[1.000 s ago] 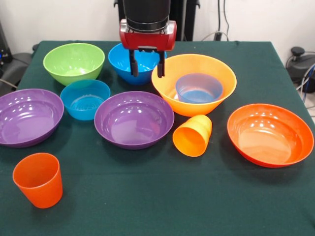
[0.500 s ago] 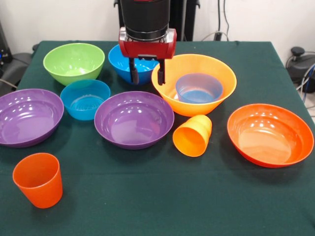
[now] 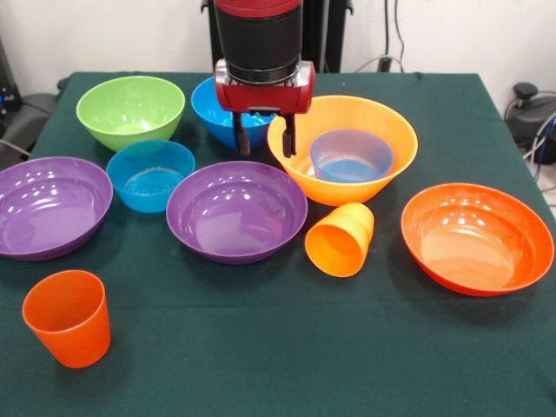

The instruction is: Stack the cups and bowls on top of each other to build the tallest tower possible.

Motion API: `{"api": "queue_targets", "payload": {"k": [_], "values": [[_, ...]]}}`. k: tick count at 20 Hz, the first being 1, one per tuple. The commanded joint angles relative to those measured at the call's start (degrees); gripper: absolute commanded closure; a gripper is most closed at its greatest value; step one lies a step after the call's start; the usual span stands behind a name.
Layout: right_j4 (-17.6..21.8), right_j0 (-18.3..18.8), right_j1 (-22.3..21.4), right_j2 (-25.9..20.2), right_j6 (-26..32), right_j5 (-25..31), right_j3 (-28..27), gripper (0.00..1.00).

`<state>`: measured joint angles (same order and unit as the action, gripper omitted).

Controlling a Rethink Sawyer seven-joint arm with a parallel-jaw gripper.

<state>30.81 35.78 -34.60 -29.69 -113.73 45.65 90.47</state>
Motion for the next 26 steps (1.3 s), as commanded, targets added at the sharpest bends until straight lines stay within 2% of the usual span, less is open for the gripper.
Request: {"api": "queue_targets", "payload": {"k": [1,10,16,26], "values": [[3.37,-0.85,1.83,-2.17,14.29,5.57,-3.39,0.00],[4.07,-2.90,4.89,-1.39,12.16,5.48,-7.70,0.00],[3.06,-3.21,6.13,-1.61,13.68,8.50,-11.36,0.00],[4.24,-3.06,8.62,-1.94,16.70,8.76,-15.18,0.00]]}}
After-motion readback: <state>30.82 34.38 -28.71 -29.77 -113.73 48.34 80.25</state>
